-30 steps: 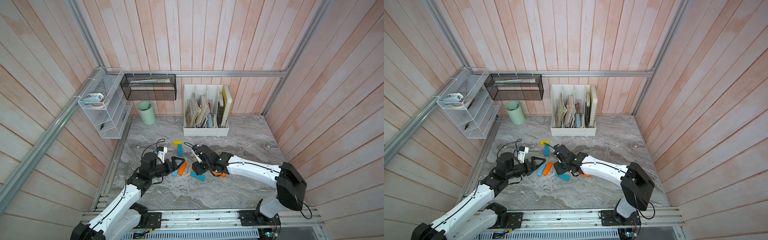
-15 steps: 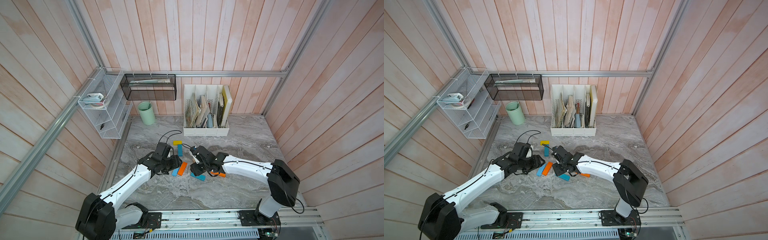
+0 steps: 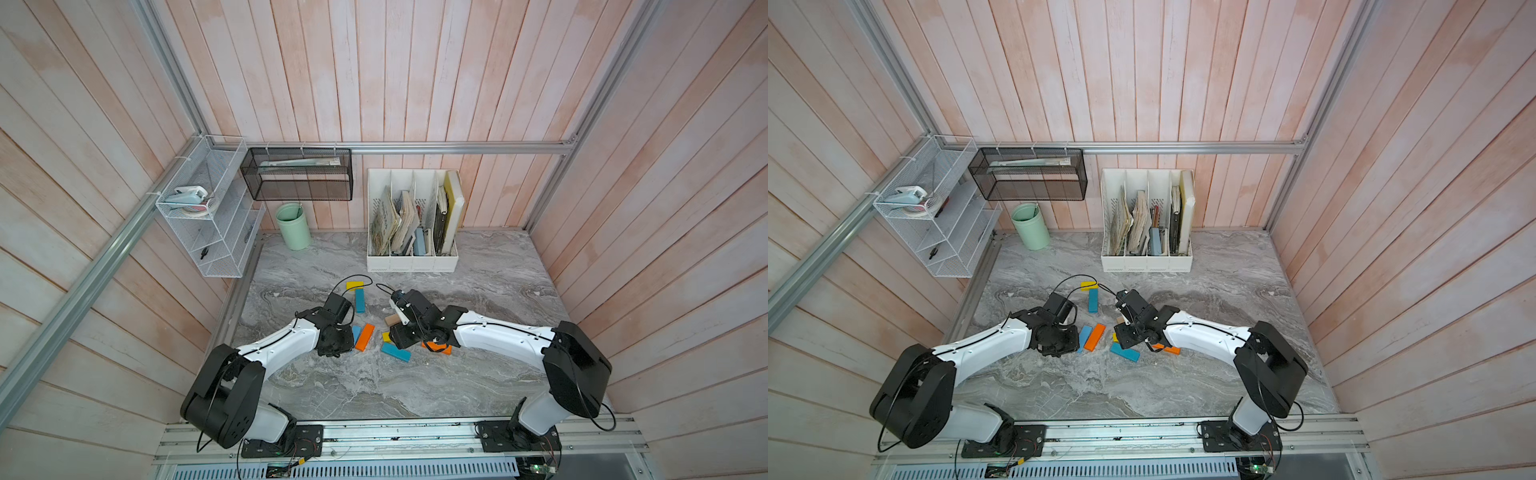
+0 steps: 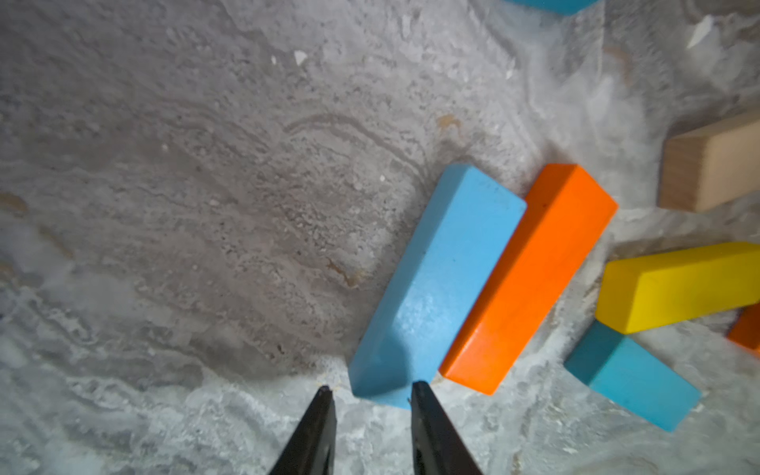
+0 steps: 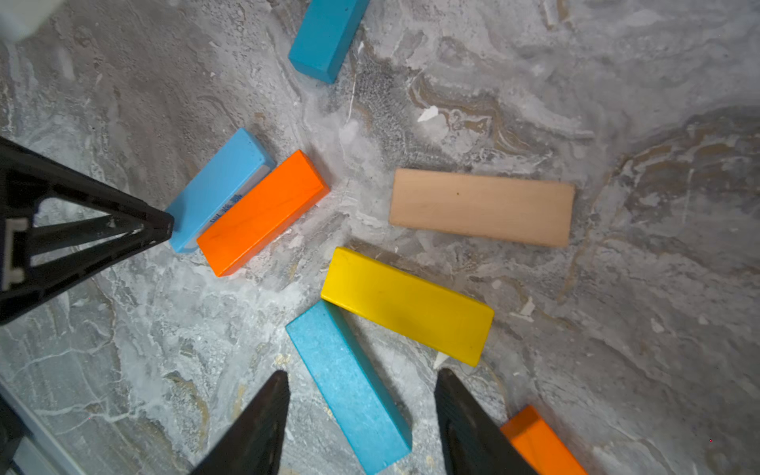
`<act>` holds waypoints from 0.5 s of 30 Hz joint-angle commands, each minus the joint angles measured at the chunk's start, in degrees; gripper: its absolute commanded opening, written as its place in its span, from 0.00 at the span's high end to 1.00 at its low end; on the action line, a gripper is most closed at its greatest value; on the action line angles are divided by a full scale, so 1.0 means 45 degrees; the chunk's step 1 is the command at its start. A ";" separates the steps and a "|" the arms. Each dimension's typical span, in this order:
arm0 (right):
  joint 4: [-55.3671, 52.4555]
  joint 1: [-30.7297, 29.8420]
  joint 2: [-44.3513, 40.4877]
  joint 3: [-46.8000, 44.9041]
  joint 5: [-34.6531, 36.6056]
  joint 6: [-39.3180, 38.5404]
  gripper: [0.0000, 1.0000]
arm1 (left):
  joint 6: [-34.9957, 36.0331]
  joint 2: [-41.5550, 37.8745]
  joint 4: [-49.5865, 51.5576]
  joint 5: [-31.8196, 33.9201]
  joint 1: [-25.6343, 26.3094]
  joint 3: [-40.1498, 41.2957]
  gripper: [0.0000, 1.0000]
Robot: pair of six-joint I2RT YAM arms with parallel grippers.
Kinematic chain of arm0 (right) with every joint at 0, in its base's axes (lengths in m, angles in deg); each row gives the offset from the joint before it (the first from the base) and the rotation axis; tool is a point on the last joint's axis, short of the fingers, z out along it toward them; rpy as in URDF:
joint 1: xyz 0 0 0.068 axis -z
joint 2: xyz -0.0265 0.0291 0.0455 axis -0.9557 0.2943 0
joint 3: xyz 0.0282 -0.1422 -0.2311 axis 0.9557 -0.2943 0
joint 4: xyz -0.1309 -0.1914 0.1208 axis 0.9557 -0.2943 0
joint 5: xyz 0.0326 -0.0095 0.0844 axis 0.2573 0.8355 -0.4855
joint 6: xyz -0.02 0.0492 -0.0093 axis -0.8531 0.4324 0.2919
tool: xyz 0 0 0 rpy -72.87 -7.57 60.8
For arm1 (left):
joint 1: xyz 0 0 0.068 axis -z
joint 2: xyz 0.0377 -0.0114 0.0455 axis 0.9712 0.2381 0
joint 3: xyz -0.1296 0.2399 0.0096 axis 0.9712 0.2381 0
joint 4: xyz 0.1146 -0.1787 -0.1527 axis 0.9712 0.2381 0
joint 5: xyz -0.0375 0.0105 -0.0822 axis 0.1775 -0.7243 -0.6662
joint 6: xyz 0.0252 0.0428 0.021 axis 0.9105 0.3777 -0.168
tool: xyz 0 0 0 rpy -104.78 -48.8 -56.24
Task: Assemble a giraffe with building blocks
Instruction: Assemble the building block at the center of the board.
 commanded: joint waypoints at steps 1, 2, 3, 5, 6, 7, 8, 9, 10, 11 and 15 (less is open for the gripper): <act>0.0154 0.0187 -0.0450 -0.0346 -0.0271 0.0053 0.41 | 0.1078 0.0538 0.0210 0.0870 0.0083 -0.0718 0.66; 0.0211 0.0260 -0.0503 -0.0456 -0.0311 0.0046 0.41 | 0.1156 0.0601 0.0237 0.0988 0.0109 -0.0728 0.67; 0.0295 0.0315 -0.0578 -0.0580 -0.0383 0.0054 0.41 | 0.1205 0.0586 0.0197 0.0983 0.0123 -0.0705 0.67; 0.0470 0.0428 -0.0645 -0.0766 -0.0498 0.0103 0.41 | 0.1240 0.0571 0.0093 0.0826 0.0148 -0.0703 0.68; 0.0521 0.0462 -0.0670 -0.0828 -0.0539 0.0119 0.41 | 0.1240 0.0599 0.0092 0.0803 0.0186 -0.0740 0.68; 0.0554 0.0492 -0.0666 -0.0853 -0.0583 0.0124 0.41 | 0.1273 0.0632 0.0092 0.0756 0.0223 -0.0776 0.68; 0.0574 0.0493 -0.0657 -0.0889 -0.0584 0.0121 0.41 | 0.1316 0.0669 0.0073 0.0705 0.0312 -0.0816 0.68; 0.0580 0.0493 -0.0646 -0.0908 -0.0594 0.0122 0.41 | 0.1318 0.0732 0.0073 0.0731 0.0408 -0.0855 0.68; 0.0595 0.0503 -0.0671 -0.0925 -0.0603 0.0114 0.41 | 0.1318 0.0823 0.0073 0.0777 0.0463 -0.0889 0.68; 0.0628 0.0505 -0.0681 -0.0954 -0.0604 0.0128 0.41 | 0.1299 0.0965 0.0073 0.0835 0.0537 -0.0958 0.68; 0.0749 0.0521 -0.0686 -0.1072 -0.0683 0.0144 0.41 | 0.1127 0.1638 -0.0243 0.0695 0.0677 -0.1205 0.69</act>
